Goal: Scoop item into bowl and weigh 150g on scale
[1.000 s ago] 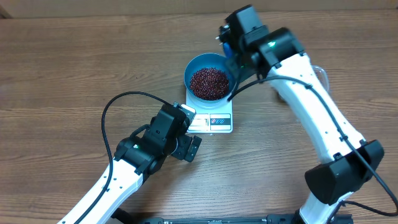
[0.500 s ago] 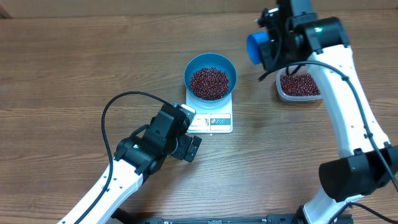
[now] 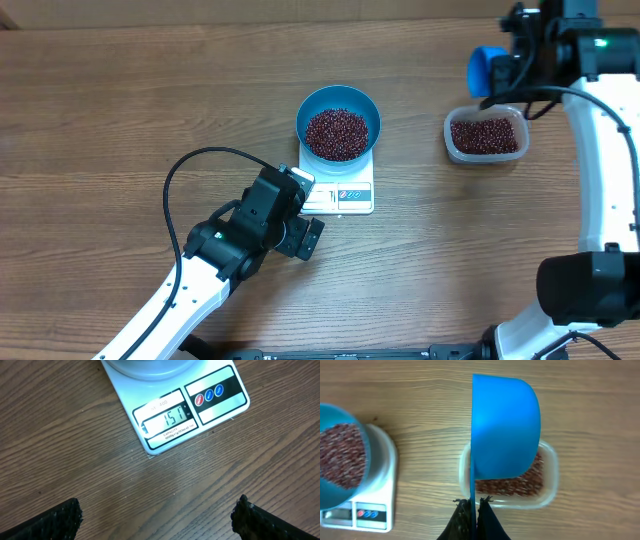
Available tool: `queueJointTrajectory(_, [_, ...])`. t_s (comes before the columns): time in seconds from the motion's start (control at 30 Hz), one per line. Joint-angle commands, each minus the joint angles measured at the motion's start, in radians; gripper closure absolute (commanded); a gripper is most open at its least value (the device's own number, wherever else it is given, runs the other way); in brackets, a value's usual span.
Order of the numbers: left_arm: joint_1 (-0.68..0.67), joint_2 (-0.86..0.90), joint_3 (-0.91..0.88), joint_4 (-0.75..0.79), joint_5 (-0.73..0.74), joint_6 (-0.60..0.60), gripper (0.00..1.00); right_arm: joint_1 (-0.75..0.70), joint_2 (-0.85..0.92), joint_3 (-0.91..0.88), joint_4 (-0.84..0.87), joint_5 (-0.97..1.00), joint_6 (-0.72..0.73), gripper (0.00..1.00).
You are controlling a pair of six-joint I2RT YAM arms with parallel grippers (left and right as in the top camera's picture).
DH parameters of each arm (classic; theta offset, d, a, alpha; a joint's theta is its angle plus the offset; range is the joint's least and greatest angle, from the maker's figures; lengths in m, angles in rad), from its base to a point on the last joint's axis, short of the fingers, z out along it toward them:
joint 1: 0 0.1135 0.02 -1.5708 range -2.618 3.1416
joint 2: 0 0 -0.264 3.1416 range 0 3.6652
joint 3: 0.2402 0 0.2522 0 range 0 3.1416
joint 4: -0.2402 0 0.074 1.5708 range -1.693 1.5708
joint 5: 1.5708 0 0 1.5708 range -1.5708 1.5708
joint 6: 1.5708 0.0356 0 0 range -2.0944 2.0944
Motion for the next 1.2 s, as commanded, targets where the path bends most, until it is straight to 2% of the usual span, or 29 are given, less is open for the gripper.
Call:
queueJointTrajectory(0.0, [0.006, 0.002, 0.022, 0.000, 0.008, 0.012, 0.00, -0.058, -0.034, 0.032, -0.011, -0.005, 0.013, 0.96])
queueJointTrajectory(0.2, [0.006, 0.002, 0.022, 0.000, 0.008, 0.012, 0.00, -0.101, -0.027, -0.037, -0.024, 0.010, 0.013, 0.96])
queueJointTrajectory(0.77, [0.006, 0.002, 0.022, 0.000, 0.008, 0.011, 0.01, -0.101, -0.026, -0.206, -0.007, 0.029, 0.017, 0.96])
queueJointTrajectory(1.07, [0.006, 0.002, 0.022, 0.000, 0.008, 0.011, 0.00, -0.101, -0.027, -0.210, -0.001, 0.022, 0.016, 0.96])
queueJointTrajectory(1.17, [0.006, 0.002, 0.022, 0.000, 0.008, 0.011, 0.00, -0.101, -0.028, -0.160, -0.011, 0.002, 0.016, 0.96])
